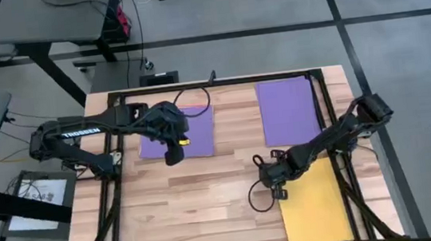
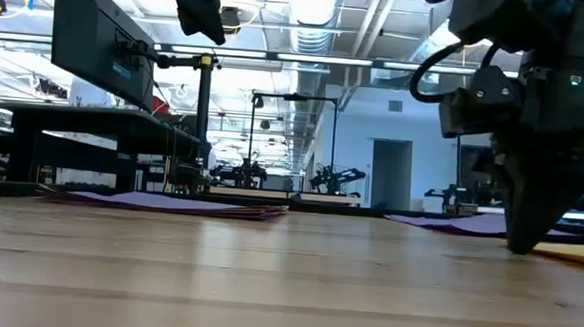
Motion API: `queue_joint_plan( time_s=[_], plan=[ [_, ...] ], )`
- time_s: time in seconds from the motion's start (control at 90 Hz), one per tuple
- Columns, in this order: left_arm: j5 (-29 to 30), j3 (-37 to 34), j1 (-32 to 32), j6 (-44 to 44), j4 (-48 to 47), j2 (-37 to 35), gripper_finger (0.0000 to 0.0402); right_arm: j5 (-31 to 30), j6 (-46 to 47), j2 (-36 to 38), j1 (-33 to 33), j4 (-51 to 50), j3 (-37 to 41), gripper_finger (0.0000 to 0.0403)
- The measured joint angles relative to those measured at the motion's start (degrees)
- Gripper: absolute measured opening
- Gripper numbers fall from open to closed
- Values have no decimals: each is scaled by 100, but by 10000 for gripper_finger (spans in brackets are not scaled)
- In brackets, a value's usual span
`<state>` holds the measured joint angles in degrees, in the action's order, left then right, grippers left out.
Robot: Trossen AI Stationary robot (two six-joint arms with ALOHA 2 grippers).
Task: Organize paper
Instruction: Stack the yellow paper on the bottom right yellow papers, then stack the purple paper on the top right purple papers
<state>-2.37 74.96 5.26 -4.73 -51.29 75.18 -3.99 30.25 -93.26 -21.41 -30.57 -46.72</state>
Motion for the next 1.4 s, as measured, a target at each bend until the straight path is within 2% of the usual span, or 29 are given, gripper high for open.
queue_joint_plan(
  time_s=[0.267, 0.456, 0.589, 0.689, 0.822, 0.956, 1.133, 1.233, 1.4],
  plan=[
    [0, 0, 0, 0, -44, 0, 42, 61, 245, 27, 0, -196, -105, 0],
    [0, 90, 1, -89, -57, -16, 42, 230, 279, 180, 183, -572, -972, 0],
    [-20, 111, 172, -153, -236, -50, 42, 304, 402, 184, 582, -661, -1738, 2],
    [-33, 35, 541, 83, -657, -58, 38, 311, 1013, 198, 1283, -458, -2028, 20],
    [-305, -606, 1248, 680, -504, -55, 23, 384, 1824, 126, 2378, 458, -1913, 74],
    [-937, -1738, 1912, 1041, 750, -40, 7, 852, 2900, -376, 3059, 1654, -1741, 127],
    [-1112, -3040, 2116, 1058, 2316, -2, 1, 1414, 3631, -1258, 3091, 3445, -1768, 164],
    [-1113, -3481, 2072, 1073, 2775, -2, 1, 1434, 4000, -1626, 2999, 3378, -1761, 166],
    [-1112, -3953, 2059, 1044, 3485, -2, 1, 1381, 4045, -1857, 2952, 3346, -1755, 158]
  ],
)
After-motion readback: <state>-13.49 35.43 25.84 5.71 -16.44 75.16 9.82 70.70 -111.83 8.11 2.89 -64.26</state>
